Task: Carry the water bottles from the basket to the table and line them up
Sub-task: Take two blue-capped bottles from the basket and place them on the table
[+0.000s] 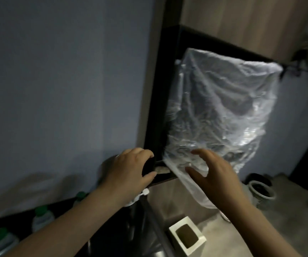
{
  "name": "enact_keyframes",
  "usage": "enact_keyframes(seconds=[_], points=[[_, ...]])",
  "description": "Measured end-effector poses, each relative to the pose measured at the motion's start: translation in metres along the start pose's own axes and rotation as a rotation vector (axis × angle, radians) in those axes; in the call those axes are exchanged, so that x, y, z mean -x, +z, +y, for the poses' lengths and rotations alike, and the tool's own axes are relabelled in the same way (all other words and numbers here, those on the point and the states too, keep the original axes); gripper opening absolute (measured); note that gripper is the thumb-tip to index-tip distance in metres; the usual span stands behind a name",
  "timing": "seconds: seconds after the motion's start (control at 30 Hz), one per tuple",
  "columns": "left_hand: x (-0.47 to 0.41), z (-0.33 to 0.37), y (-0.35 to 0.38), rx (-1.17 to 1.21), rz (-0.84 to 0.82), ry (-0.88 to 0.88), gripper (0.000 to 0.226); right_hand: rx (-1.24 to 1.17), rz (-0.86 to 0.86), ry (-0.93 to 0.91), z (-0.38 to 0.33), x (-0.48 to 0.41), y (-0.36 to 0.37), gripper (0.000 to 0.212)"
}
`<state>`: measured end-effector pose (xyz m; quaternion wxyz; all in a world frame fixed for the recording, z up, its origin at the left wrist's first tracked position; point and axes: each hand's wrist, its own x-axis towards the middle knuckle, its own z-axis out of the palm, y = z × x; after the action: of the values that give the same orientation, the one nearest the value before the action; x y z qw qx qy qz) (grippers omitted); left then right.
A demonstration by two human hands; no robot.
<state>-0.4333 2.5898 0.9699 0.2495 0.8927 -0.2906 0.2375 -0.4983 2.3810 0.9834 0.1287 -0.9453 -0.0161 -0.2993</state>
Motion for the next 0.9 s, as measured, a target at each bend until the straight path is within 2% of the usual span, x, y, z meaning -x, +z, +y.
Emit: enact_keyframes(seconds=[0.2,0.5,0.9], points=[[-0.039,0.128,0.009,0.126,0.056,0.231,0.042,0.074,0.211,0.101,0.062,0.047,-0.117,0.041],[-0.059,0.309,0.016,0.323,0.149,0.446,0.037,0.285,0.337,0.254,0.140,0.129,-0.257,0.049],[-0.095,0.457,0.093,0.502,0.090,0.635,0.038,0.405,0.491,0.419,0.239,0.185,-0.338,0.049]])
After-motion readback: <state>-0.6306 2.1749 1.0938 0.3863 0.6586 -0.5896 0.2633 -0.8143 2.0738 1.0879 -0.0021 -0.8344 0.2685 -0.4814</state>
